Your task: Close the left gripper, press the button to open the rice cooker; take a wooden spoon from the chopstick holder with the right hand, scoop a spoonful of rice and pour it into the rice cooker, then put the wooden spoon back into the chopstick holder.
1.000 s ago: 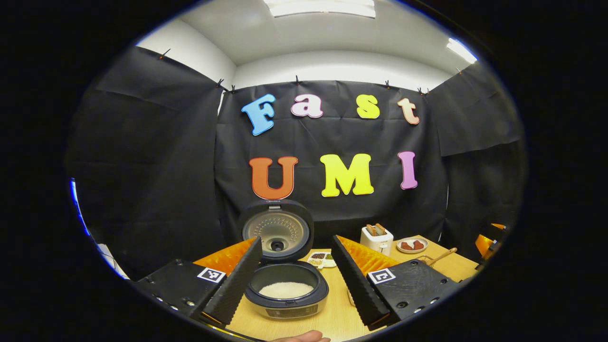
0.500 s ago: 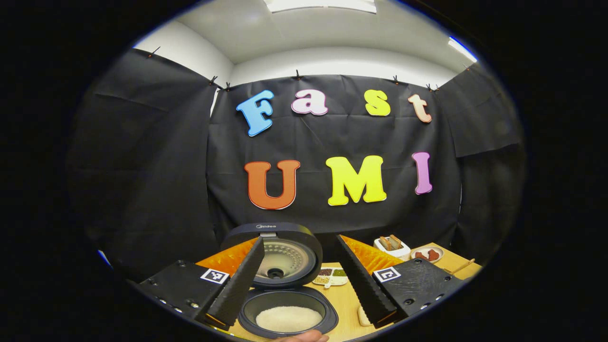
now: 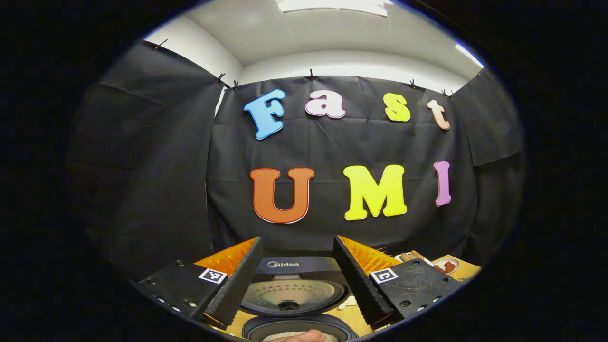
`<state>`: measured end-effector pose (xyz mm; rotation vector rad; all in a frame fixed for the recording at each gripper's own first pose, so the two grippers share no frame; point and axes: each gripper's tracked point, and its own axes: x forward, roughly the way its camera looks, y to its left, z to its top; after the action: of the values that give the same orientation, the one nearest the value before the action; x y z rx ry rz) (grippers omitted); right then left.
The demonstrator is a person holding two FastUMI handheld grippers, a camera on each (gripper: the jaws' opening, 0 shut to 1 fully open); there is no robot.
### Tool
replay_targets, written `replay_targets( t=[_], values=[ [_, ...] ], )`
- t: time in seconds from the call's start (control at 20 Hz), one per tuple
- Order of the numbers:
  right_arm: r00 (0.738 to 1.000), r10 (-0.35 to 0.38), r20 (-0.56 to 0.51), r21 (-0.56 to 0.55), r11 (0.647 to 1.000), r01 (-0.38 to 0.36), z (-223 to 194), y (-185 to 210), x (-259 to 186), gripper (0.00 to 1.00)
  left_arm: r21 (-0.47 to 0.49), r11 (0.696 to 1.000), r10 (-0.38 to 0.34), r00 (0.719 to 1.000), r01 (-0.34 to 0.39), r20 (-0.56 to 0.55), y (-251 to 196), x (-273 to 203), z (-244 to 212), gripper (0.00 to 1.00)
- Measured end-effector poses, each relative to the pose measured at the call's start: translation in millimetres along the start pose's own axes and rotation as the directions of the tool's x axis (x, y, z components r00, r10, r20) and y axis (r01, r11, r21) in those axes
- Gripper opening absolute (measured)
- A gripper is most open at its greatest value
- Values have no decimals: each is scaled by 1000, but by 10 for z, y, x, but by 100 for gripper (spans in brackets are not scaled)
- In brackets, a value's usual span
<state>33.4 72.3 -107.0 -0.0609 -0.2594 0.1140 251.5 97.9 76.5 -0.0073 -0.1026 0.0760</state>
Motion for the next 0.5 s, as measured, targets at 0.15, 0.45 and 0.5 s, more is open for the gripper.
replay_targets(
  t=[0.15, 0.45, 0.5],
  values=[
    [1000, 12, -9, -28, 1000, -12, -84, 146, 12, 100, -40, 999, 10, 999, -12, -44, 17, 283, -90, 94],
    [984, 137, -114, 18, 991, -136, -248, 594, -11, 100, -79, 995, 46, 988, -58, -146, 137, 625, -401, 94],
    [984, 132, -116, 12, 991, -132, -239, 607, -20, 100, -67, 996, 55, 984, -67, -167, 207, 645, -416, 96]
  ],
)
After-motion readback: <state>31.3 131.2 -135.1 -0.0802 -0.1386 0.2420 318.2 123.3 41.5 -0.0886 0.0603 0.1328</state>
